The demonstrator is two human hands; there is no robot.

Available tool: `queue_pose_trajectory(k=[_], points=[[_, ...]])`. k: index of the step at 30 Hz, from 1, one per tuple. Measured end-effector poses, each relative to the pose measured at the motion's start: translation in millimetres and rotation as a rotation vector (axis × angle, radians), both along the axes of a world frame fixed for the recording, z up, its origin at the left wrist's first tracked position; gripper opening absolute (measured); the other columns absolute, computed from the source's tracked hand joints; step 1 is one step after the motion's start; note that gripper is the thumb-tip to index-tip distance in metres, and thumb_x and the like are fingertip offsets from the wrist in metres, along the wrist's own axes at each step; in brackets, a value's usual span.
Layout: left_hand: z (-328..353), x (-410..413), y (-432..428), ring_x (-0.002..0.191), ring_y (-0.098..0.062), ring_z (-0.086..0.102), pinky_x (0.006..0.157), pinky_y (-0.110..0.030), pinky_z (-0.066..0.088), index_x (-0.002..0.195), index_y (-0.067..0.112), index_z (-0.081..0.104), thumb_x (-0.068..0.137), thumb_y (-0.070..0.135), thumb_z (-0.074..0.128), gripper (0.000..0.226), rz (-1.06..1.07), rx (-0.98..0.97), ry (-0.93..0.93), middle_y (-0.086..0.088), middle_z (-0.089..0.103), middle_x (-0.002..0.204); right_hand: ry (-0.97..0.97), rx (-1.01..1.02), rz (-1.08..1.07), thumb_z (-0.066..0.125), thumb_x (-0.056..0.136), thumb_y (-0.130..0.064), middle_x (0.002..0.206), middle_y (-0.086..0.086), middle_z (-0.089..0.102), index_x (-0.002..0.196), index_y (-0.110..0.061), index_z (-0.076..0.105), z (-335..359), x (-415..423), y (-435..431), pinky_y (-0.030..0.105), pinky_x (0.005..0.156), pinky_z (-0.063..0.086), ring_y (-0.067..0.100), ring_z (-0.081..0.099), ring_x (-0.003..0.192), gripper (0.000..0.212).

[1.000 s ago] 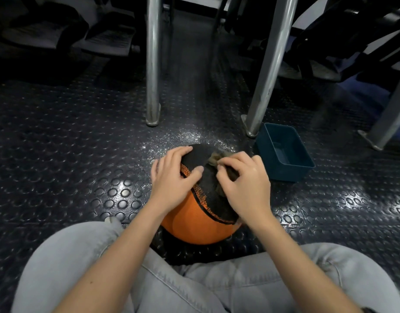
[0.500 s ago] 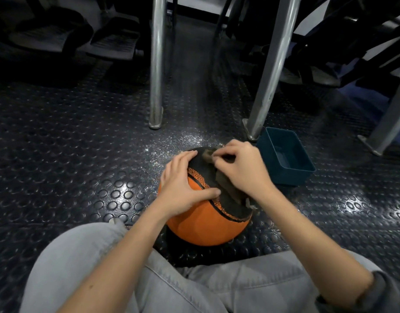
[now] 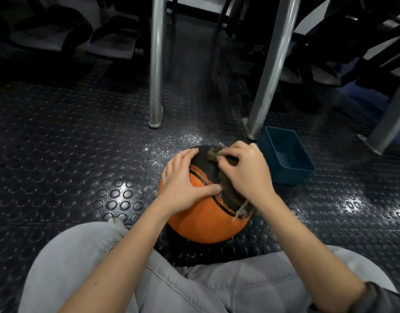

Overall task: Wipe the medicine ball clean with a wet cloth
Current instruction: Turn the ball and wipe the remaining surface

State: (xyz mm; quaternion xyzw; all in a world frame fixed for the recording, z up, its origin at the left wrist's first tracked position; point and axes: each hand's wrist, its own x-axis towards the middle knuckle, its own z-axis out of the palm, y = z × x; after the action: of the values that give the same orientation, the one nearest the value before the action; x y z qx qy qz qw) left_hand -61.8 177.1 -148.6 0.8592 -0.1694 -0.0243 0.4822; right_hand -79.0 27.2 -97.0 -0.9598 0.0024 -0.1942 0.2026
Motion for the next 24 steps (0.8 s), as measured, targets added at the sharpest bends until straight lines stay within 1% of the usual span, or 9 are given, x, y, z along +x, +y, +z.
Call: queue_pose_trajectory(k=[4, 7, 10, 14, 15, 17, 19, 22, 24], points=[[2, 3, -4, 0.128, 0.005, 0.015, 0.111, -0.031, 0.009, 0.143, 0.035, 0.029, 0.043, 0.081, 0.046, 0.111, 0.025, -0.002, 0.012, 0.021, 0.025, 0.138, 0.065, 0.183, -0.177, 0.06, 0.09, -0.026, 0.104, -0.003, 0.065, 0.104, -0.019, 0.072, 3, 18, -18, 0.033, 0.082, 0.044, 0.02, 0.054, 0.102, 0.021], [0, 9, -2, 0.13, 0.001, 0.016, 0.11, -0.03, 0.008, 0.141, 0.033, 0.033, 0.044, 0.081, 0.042, 0.109, 0.097, -0.003, 0.005, 0.017, 0.03, 0.141, -0.005, 0.134, -0.054, 0.063, 0.088, -0.025, 0.097, -0.009, 0.063, 0.098, -0.021, 0.074, 0, -5, -1, 0.018, 0.072, 0.034, 0.013, 0.047, 0.093, 0.015], [3, 15, 4, 0.133, -0.003, 0.016, 0.114, -0.036, 0.009, 0.142, 0.032, 0.033, 0.044, 0.08, 0.041, 0.11, 0.101, -0.016, 0.07, 0.014, 0.029, 0.143, -0.047, 0.197, 0.012, 0.066, 0.086, -0.024, 0.09, -0.013, 0.06, 0.092, -0.021, 0.075, -8, -22, -2, 0.009, 0.075, 0.032, 0.009, 0.046, 0.089, 0.011], [5, 17, 1, 0.136, -0.007, 0.014, 0.115, -0.04, 0.011, 0.143, 0.031, 0.03, 0.053, 0.075, 0.05, 0.103, 0.08, -0.027, 0.094, 0.012, 0.027, 0.144, -0.04, 0.422, -0.242, 0.064, 0.088, -0.021, 0.09, -0.009, 0.062, 0.096, -0.018, 0.074, -24, -2, -34, 0.029, 0.083, 0.043, 0.02, 0.058, 0.097, 0.013], [5, 17, 0, 0.135, -0.006, 0.014, 0.115, -0.039, 0.01, 0.144, 0.03, 0.03, 0.054, 0.076, 0.049, 0.102, 0.085, -0.017, 0.085, 0.013, 0.027, 0.144, -0.05, 0.467, -0.266, 0.064, 0.088, -0.021, 0.09, -0.009, 0.063, 0.096, -0.018, 0.073, -24, -2, -33, 0.03, 0.084, 0.045, 0.02, 0.06, 0.097, 0.013], [5, 19, -2, 0.134, -0.005, 0.015, 0.114, -0.038, 0.01, 0.143, 0.03, 0.031, 0.05, 0.081, 0.04, 0.107, 0.11, -0.004, 0.065, 0.013, 0.028, 0.144, -0.109, 0.413, -0.236, 0.065, 0.087, -0.021, 0.091, -0.01, 0.063, 0.093, -0.02, 0.074, -26, -10, -19, 0.022, 0.082, 0.042, 0.016, 0.058, 0.093, 0.011], [5, 21, 0, 0.134, -0.006, 0.016, 0.114, -0.038, 0.011, 0.143, 0.03, 0.033, 0.047, 0.081, 0.037, 0.109, 0.14, -0.009, 0.067, 0.012, 0.029, 0.144, -0.191, 0.304, -0.146, 0.065, 0.085, -0.022, 0.091, -0.011, 0.062, 0.09, -0.021, 0.074, -29, -29, 3, 0.009, 0.078, 0.033, 0.012, 0.05, 0.086, 0.011], [7, 21, 5, 0.135, -0.007, 0.015, 0.115, -0.041, 0.012, 0.143, 0.029, 0.031, 0.052, 0.076, 0.045, 0.104, 0.133, -0.024, 0.11, 0.01, 0.028, 0.144, -0.236, 0.262, -0.079, 0.065, 0.083, -0.023, 0.089, -0.01, 0.061, 0.089, -0.02, 0.075, -36, -38, 9, 0.005, 0.077, 0.032, 0.011, 0.045, 0.082, 0.012], [9, 20, 5, 0.136, -0.008, 0.013, 0.115, -0.043, 0.012, 0.145, 0.027, 0.029, 0.06, 0.07, 0.049, 0.097, 0.111, -0.021, 0.132, 0.009, 0.026, 0.145, -0.204, 0.331, -0.176, 0.065, 0.087, -0.022, 0.089, -0.013, 0.06, 0.093, -0.02, 0.074, -37, -28, -7, 0.007, 0.076, 0.032, 0.015, 0.049, 0.087, 0.011]])
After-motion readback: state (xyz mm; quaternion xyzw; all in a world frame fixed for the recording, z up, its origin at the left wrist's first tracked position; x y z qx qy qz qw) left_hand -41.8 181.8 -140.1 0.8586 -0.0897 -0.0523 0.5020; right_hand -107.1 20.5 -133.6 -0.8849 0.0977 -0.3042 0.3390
